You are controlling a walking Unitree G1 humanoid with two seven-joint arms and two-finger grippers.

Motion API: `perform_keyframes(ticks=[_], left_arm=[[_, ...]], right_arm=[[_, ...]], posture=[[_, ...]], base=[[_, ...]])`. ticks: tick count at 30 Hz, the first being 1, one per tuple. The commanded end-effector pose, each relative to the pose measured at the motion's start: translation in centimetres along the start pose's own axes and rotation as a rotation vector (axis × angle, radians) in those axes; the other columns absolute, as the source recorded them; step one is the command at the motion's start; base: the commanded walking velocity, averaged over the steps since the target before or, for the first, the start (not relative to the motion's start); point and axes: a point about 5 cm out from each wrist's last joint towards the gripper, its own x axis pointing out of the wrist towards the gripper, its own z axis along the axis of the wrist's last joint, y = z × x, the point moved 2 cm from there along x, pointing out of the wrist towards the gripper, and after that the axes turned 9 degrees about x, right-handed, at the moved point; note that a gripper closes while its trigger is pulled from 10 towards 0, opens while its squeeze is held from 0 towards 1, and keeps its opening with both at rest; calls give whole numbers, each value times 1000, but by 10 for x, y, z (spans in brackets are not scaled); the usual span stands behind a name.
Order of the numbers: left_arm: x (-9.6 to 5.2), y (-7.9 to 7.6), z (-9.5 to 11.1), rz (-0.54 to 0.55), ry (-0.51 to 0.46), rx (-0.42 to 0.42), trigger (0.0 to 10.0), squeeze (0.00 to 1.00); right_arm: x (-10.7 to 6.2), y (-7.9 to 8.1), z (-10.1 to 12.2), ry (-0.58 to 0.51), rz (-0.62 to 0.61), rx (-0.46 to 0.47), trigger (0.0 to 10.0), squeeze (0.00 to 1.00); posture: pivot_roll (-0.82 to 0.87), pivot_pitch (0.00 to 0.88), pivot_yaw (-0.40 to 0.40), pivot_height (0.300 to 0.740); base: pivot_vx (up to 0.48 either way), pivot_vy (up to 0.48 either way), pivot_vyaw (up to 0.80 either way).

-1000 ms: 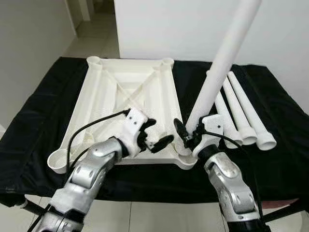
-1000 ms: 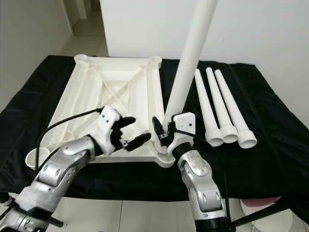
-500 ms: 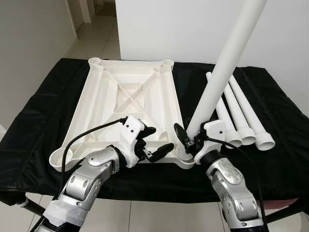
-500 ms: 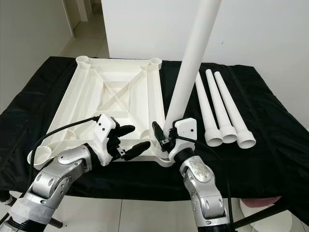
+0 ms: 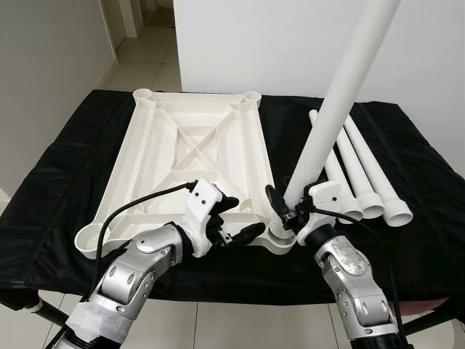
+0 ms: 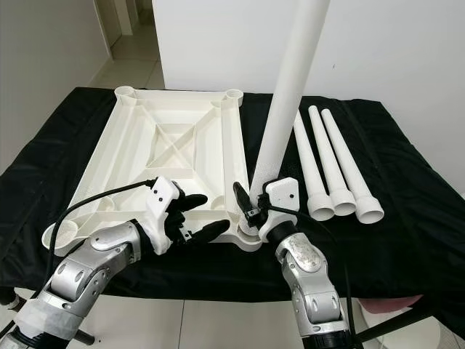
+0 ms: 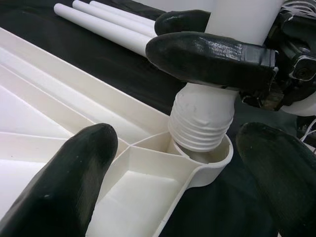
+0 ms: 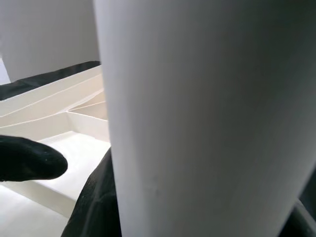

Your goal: Building children table

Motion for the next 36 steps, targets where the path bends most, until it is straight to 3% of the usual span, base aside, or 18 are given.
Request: perform_keyframes(ticks=[1, 12, 22, 27, 29, 36], left_arm=[[0, -7, 1, -136, -5, 2, 10000, 0], [-2, -3, 3, -129, -9, -10, 10000, 0], [-5, -5, 3, -137, -4, -13, 10000, 0], [-6, -6, 3, -138, -6, -18, 10000, 0], [-7, -6, 3, -139, -5, -21, 10000, 0], [-9, -7, 5, -141, -5, -26, 10000, 0]], right_arm=[[-10, -1, -23, 97, 22, -7, 10000, 0], [-21, 4, -32, 93, 129, -53, 10000, 0], [-24, 0, -35, 95, 187, -118, 10000, 0], [-23, -4, -39, 109, 185, -114, 10000, 0], [-19, -12, -43, 134, 122, -65, 10000, 0], [-15, -16, -48, 160, 66, -4, 10000, 0]], posture=[[9, 71, 35, 740], [8, 79, 43, 740], [12, 90, 49, 740], [14, 94, 51, 740], [25, 100, 54, 740], [28, 103, 56, 740]], base=[[0, 0, 0], [0, 0, 0], [0, 0, 0], [0, 0, 0], [0, 0, 0], [0, 0, 0]])
